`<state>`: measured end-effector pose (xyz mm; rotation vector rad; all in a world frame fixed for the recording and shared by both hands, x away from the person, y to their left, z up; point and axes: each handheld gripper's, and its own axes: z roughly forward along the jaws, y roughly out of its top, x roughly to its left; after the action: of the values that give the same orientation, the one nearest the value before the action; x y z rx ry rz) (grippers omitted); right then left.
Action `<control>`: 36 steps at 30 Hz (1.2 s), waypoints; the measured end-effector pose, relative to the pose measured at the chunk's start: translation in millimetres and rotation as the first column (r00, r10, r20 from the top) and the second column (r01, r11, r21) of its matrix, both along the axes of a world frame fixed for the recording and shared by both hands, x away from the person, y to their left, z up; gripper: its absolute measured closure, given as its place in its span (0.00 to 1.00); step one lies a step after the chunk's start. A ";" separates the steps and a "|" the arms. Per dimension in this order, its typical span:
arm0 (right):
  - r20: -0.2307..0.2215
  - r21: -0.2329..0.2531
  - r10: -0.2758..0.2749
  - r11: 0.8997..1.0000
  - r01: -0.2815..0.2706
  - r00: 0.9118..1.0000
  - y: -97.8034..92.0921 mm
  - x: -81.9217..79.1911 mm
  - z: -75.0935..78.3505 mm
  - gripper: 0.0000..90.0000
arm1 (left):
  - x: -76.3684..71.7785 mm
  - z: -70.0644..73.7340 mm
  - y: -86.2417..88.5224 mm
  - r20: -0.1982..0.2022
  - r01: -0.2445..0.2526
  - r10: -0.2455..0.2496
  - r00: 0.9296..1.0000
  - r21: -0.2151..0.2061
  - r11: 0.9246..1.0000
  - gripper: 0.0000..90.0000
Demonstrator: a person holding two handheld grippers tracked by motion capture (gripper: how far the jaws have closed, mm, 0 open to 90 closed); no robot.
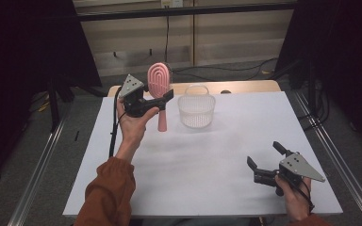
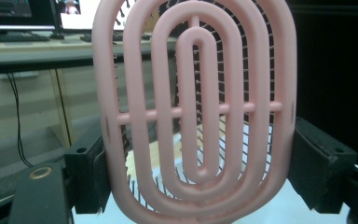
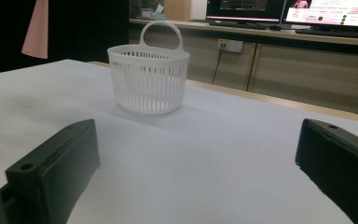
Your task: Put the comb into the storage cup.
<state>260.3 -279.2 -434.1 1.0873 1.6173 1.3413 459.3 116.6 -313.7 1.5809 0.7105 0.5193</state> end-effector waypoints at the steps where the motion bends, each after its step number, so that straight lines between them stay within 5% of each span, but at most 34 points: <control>1: 0.002 0.001 0.000 1.000 0.000 1.000 -0.1 0.1 0.0 0.00 | 0.8 0.0 -0.8 0.002 0.001 -0.001 1.000 0.003 1.000 0.22; 13: 0.002 0.002 0.001 1.000 -0.001 1.000 -0.1 0.0 0.0 0.00 | 7.8 6.4 -8.9 0.006 -0.015 0.015 1.000 -0.028 0.999 0.22; 21: 0.003 0.004 0.004 1.000 -0.004 1.000 -0.5 0.2 0.0 0.00 | 12.7 10.1 -20.5 0.036 -0.011 0.011 0.999 -0.015 1.000 0.22; 31: 0.003 0.003 0.006 1.000 -0.006 1.000 -0.7 0.0 0.0 0.00 | 20.8 11.0 -31.2 0.027 -0.028 0.028 0.999 -0.018 0.999 0.22; 36: 0.002 0.003 0.007 1.000 -0.007 1.000 -0.6 -0.3 0.1 0.00 | 23.4 14.0 -36.9 0.063 -0.024 0.025 0.998 -0.012 1.000 0.22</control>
<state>260.0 -279.8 -434.1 1.0819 1.6196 1.3496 482.8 79.7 -299.7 1.5399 0.6844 0.5799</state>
